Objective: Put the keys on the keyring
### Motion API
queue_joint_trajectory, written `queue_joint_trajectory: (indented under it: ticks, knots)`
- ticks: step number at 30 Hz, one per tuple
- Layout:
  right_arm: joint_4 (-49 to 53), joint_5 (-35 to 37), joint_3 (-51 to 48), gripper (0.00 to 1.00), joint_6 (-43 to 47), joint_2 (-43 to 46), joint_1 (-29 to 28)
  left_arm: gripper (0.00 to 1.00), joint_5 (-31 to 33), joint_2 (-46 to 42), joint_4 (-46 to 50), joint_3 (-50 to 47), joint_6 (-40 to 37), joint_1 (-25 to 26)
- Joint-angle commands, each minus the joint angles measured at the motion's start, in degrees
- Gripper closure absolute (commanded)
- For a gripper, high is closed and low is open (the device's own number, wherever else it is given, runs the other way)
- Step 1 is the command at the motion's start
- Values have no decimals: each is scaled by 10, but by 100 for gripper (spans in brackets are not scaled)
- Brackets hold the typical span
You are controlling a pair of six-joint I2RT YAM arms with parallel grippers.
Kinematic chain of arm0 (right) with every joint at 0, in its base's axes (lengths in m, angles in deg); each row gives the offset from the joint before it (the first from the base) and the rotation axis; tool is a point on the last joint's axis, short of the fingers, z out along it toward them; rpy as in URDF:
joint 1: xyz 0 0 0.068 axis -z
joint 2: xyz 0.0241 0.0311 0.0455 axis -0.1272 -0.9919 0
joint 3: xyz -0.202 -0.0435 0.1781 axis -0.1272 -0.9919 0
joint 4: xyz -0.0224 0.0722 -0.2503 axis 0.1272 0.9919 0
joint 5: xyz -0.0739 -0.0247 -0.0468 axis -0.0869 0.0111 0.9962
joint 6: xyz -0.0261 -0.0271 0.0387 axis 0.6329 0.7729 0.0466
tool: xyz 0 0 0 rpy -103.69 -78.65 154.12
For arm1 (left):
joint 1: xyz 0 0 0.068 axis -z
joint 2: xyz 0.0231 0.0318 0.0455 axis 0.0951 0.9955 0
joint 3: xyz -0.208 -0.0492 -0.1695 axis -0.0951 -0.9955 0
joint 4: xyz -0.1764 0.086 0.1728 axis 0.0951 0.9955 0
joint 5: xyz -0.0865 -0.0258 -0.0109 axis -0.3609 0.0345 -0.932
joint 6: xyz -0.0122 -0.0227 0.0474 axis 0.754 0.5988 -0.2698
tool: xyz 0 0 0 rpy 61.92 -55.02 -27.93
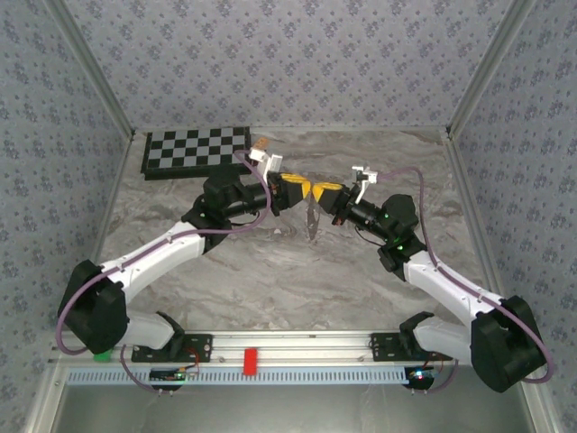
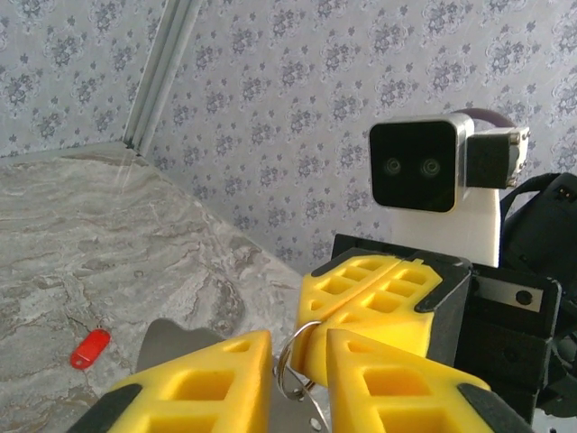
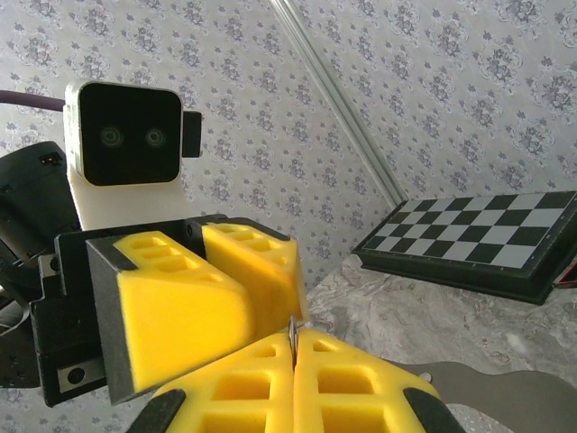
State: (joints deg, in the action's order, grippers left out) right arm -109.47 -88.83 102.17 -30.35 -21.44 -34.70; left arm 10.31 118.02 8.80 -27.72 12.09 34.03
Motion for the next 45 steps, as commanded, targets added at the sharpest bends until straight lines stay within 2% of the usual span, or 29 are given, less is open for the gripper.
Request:
queue_joint_trajectory:
  ticks: [1,14,23,26,28,29,37,43,45]
  knots:
    - [-25,-9,26,100,-8,1,-2,79,-18,7,-6,9,-12,-1]
    - [-26,-11,27,100,-8,0,-7,80,-18,11,-5,13,-14,2]
    - [-27,-15,27,100,-8,-3,-11,85,-18,14,-5,18,-17,6]
    - [-26,-14,27,100,-8,-2,-12,94,-23,18,0,22,-21,8]
    - [-26,-15,27,100,-8,-2,-12,95,-24,20,3,23,-21,9]
    - [-27,-15,27,100,-8,-1,-13,99,-24,19,4,23,-22,9]
    - [-21,-14,25,100,-3,1,-10,100,-15,9,1,17,-21,9]
    - [-13,-27,26,81,-17,8,13,100,-8,-2,-5,8,-16,3]
    - [-15,-39,28,79,-27,10,20,100,-8,-3,-7,6,-15,2]
